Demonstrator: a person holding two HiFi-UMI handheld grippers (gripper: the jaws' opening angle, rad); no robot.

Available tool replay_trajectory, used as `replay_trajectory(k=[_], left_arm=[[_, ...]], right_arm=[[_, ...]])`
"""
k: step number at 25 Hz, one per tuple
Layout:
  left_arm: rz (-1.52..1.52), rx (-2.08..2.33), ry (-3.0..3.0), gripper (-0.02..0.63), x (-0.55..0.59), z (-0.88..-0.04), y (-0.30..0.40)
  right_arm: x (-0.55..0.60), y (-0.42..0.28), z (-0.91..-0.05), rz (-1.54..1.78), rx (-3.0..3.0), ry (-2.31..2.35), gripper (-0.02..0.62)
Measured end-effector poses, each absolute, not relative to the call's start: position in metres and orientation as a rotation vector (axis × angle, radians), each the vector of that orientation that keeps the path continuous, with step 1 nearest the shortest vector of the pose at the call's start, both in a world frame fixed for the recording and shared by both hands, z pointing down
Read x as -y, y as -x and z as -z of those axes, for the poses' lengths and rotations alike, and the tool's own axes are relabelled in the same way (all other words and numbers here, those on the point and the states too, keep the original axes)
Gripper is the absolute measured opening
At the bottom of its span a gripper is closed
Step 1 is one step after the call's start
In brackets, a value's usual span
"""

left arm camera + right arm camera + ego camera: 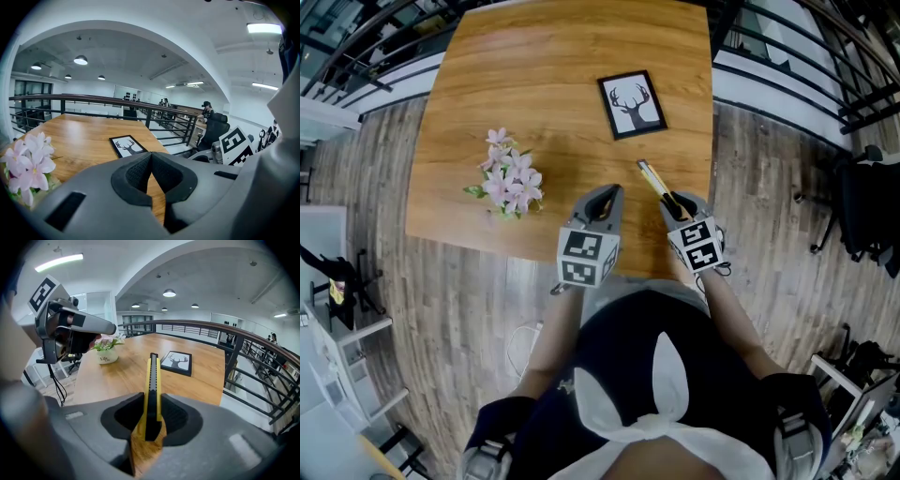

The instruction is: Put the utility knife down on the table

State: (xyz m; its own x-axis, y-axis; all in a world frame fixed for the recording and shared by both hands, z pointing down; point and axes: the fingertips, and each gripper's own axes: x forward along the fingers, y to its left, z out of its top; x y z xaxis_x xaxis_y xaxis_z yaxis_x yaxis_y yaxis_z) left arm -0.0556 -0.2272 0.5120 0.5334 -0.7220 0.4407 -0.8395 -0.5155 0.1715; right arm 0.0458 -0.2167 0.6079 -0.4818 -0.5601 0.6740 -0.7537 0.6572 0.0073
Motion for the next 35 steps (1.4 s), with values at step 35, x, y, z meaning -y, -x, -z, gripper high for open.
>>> replay_trajectory(k=[35], left_arm=[[-0.512, 1.284, -2.33, 0.017, 0.227, -0.538, 0.059]], right_arm=[[0.222, -0.037, -0.654, -0.442, 2.179, -0.896, 0.114]])
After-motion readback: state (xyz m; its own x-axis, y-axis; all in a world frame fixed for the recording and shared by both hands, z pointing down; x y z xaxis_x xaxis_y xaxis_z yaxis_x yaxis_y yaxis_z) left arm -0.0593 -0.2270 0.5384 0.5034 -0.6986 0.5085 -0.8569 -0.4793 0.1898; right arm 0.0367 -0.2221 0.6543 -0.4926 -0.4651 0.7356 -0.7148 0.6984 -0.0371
